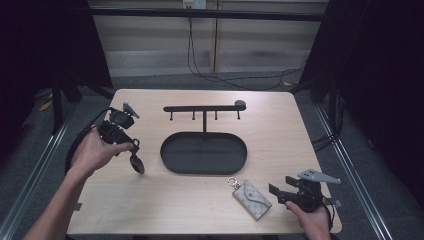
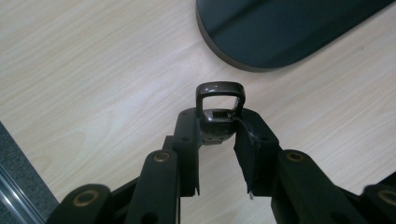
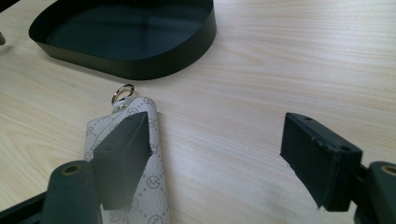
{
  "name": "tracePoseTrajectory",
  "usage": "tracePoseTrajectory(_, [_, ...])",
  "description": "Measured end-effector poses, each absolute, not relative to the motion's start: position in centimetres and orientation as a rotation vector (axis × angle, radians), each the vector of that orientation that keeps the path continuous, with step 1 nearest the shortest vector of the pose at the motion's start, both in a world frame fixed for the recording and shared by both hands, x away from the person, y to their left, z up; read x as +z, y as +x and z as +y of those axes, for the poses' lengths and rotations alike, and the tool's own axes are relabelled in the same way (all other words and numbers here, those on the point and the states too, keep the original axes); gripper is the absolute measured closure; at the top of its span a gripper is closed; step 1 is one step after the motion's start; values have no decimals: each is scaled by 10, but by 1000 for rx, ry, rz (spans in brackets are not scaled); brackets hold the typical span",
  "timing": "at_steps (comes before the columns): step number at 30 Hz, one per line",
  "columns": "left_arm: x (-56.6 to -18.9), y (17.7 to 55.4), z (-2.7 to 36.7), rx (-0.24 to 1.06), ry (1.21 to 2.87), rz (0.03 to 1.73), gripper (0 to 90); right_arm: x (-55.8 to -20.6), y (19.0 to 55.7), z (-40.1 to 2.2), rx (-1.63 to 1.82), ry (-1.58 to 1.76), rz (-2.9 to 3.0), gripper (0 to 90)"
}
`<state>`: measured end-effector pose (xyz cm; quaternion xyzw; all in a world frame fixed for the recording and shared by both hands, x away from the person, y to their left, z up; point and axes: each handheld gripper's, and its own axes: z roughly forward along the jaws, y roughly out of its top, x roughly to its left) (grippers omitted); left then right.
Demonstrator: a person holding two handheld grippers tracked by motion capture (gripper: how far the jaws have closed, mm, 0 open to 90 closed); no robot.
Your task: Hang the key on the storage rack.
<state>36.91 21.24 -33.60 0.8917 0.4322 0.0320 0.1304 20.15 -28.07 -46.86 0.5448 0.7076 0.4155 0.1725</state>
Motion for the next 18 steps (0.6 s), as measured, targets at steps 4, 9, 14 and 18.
tracePoseTrajectory(4, [-332,370,211,96,2588,1262,707,-469,201,-281,1178,1547,2008,239])
tracePoseTrajectory(9, [-329,371,204,81,2610,1241,707,-469,202,-281,1177,1549,2008,239])
tracePoseTrajectory(14, [-321,372,199,94,2619,1218,707,-469,201,-281,1177,1548,2006,239])
tracePoseTrajectory(18, [-316,372,195,102,2627,1206,706,-469,202,-281,1175,1551,2007,239])
